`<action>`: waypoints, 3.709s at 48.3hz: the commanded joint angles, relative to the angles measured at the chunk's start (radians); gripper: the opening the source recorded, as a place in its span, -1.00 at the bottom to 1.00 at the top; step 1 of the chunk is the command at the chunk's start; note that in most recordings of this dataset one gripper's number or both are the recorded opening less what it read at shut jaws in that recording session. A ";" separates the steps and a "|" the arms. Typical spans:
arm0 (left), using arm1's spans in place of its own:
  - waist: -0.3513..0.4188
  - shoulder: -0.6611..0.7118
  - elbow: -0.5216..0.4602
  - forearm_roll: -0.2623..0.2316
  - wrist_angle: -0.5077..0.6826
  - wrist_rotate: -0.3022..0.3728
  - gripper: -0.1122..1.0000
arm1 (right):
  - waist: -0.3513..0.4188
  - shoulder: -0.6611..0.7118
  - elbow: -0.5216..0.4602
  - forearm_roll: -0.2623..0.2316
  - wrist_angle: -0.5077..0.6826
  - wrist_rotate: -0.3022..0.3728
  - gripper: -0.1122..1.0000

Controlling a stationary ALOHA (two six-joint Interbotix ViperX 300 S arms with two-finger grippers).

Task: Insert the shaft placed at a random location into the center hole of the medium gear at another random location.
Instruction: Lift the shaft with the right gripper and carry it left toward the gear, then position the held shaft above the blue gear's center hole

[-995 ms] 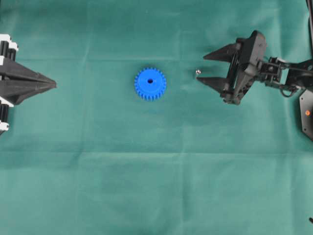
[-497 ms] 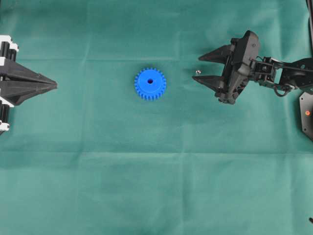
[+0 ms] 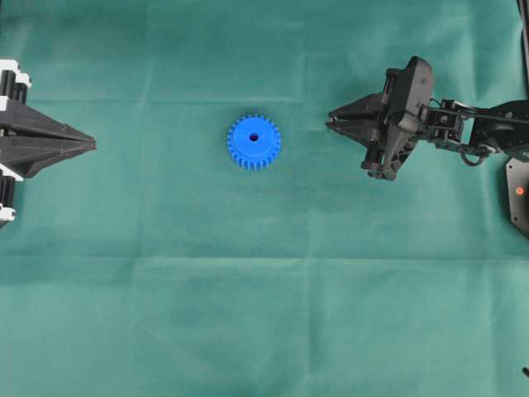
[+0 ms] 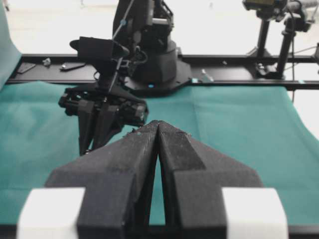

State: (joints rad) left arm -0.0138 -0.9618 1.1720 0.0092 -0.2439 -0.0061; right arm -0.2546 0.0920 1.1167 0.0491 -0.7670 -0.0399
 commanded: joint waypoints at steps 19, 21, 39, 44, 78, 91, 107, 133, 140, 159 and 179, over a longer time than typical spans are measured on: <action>0.002 0.003 -0.023 0.003 -0.005 0.002 -0.80 | 0.003 -0.213 -0.048 -0.002 0.206 -0.018 -0.54; 0.002 0.003 -0.023 0.003 -0.005 0.002 -0.80 | 0.003 -0.247 -0.052 -0.002 0.238 -0.020 -0.54; 0.003 0.003 -0.023 0.003 -0.005 0.003 -0.80 | 0.005 -0.342 -0.060 -0.012 0.328 -0.025 -0.54; 0.003 0.003 -0.023 0.003 -0.005 0.003 -0.80 | 0.005 -0.337 -0.064 -0.012 0.328 -0.025 -0.54; 0.003 0.011 -0.021 0.003 -0.005 0.002 -0.80 | 0.063 -0.172 -0.247 -0.015 0.311 -0.026 -0.54; 0.003 0.009 -0.023 0.003 -0.005 0.000 -0.80 | 0.087 -0.084 -0.356 -0.023 0.316 -0.026 -0.54; 0.003 0.011 -0.023 0.003 -0.005 0.000 -0.80 | 0.098 -0.026 -0.423 -0.023 0.319 -0.026 -0.54; 0.003 0.009 -0.023 0.003 -0.005 0.000 -0.80 | 0.103 -0.011 -0.426 -0.021 0.313 -0.025 -0.54; 0.003 0.009 -0.023 0.003 -0.005 0.000 -0.80 | 0.103 0.012 -0.430 -0.021 0.299 -0.025 -0.54; 0.003 0.011 -0.023 0.003 -0.005 0.002 -0.80 | 0.103 0.078 -0.430 -0.014 0.262 -0.023 -0.54; 0.003 0.011 -0.021 0.003 -0.005 0.002 -0.80 | 0.103 0.097 -0.426 -0.008 0.258 -0.020 -0.54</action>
State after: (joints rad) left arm -0.0123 -0.9603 1.1720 0.0107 -0.2439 -0.0046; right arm -0.1519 0.1994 0.6980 0.0368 -0.5077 -0.0506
